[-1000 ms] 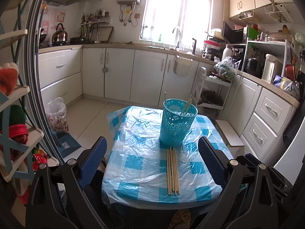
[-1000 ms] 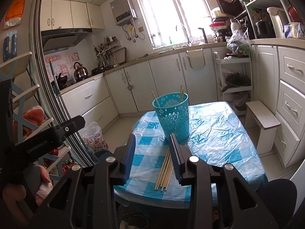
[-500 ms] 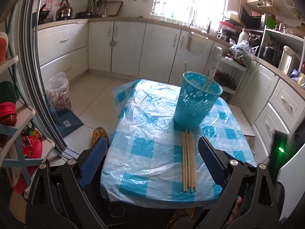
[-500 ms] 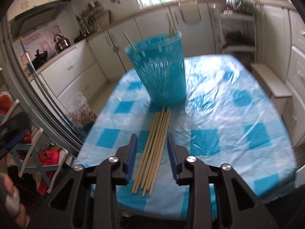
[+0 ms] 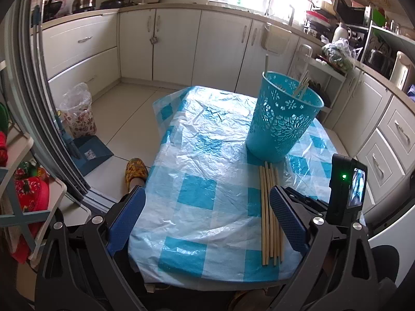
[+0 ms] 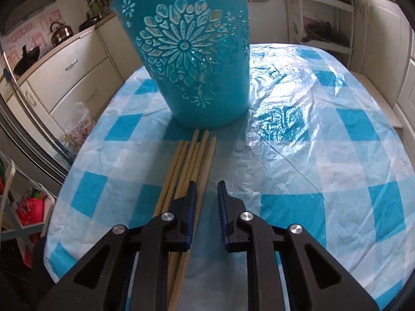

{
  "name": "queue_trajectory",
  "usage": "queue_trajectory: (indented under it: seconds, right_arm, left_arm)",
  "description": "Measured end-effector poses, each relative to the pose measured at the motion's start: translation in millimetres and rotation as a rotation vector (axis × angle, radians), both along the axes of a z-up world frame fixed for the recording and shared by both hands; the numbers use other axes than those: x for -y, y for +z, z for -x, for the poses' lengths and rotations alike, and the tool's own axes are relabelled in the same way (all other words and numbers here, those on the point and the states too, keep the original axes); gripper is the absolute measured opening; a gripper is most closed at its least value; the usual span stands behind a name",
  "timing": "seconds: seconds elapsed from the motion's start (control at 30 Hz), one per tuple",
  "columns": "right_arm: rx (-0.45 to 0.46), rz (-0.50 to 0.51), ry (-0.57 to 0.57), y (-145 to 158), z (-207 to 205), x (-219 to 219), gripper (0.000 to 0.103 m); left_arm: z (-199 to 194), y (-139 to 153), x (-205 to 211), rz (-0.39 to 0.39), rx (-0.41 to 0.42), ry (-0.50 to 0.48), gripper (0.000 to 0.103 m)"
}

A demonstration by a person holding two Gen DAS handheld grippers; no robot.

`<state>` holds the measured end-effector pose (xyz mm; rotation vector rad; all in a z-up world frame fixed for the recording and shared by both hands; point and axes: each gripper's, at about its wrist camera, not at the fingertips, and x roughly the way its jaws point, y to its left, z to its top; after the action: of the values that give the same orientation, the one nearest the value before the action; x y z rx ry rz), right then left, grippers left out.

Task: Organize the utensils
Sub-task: 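Move both tools to the chopsticks and grasp one with the left tool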

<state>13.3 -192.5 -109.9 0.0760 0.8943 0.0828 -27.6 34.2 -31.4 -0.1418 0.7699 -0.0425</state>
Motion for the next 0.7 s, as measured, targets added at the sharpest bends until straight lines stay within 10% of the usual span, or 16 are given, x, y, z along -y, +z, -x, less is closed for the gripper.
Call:
queue_trajectory:
  seconds: [0.27, 0.7]
  right_arm:
    - [-0.046, 0.114, 0.123, 2.8, -1.6, 6.8, 0.008]
    - [-0.065, -0.093, 0.060, 1.5, 10.4, 56.1, 0.005]
  left_arm:
    - [-43.3, -34.2, 27.3, -0.026, -0.086, -0.062, 0.092]
    - [-114.0, -98.6, 88.2, -0.158, -0.208, -0.150, 0.081]
